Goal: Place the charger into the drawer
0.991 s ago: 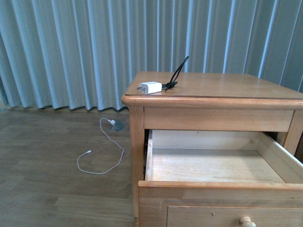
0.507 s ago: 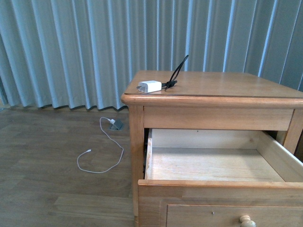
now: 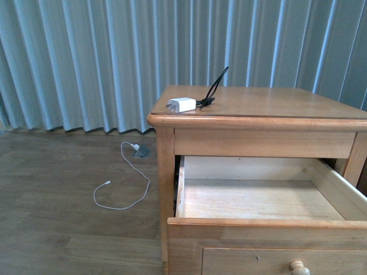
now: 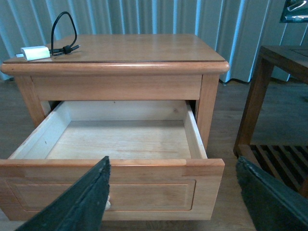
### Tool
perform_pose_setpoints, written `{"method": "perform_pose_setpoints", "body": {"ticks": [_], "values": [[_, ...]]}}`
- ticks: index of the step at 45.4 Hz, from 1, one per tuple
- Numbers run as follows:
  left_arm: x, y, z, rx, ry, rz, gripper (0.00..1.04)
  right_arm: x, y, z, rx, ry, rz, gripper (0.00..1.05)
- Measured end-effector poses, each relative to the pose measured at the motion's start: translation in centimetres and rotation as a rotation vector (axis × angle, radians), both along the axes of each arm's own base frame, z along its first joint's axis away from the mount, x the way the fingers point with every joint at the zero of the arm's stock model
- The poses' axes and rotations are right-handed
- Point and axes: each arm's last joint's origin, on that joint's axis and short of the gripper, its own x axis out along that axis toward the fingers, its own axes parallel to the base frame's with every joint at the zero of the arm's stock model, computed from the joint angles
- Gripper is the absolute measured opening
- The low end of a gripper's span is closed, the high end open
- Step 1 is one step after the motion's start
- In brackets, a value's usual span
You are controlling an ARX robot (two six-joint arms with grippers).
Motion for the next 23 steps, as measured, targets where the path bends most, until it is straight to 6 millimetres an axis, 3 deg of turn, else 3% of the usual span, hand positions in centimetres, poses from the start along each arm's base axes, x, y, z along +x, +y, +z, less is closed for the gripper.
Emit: {"method": "perform_pose_setpoints", "body": {"ticks": [2, 4, 8, 13, 23], "values": [[0.0, 0.0, 0.0, -0.004, -0.002, 0.025, 0.99, 0.0, 0.0, 0.0, 0.000, 0.000, 0.000, 0.90], [0.4, -0.1, 0.6, -0.041, -0.049, 0.214, 0.99, 0.0, 0.0, 0.0, 0.001, 0.000, 0.000, 0.98], [1.5, -0.4, 1.9, -0.113, -0.040, 0.420, 0.99, 0.0, 0.0, 0.0, 0.000, 0.000, 0.000, 0.96], [5.4, -1.4, 4.9, -0.132, 0.031, 0.261, 0.99, 0.0, 0.0, 0.0, 0.000, 0.000, 0.000, 0.96], [13.3, -3.6, 8.3, 0.041, 0.078, 0.037, 0.99, 0.0, 0.0, 0.0, 0.000, 0.000, 0.000, 0.96]]}}
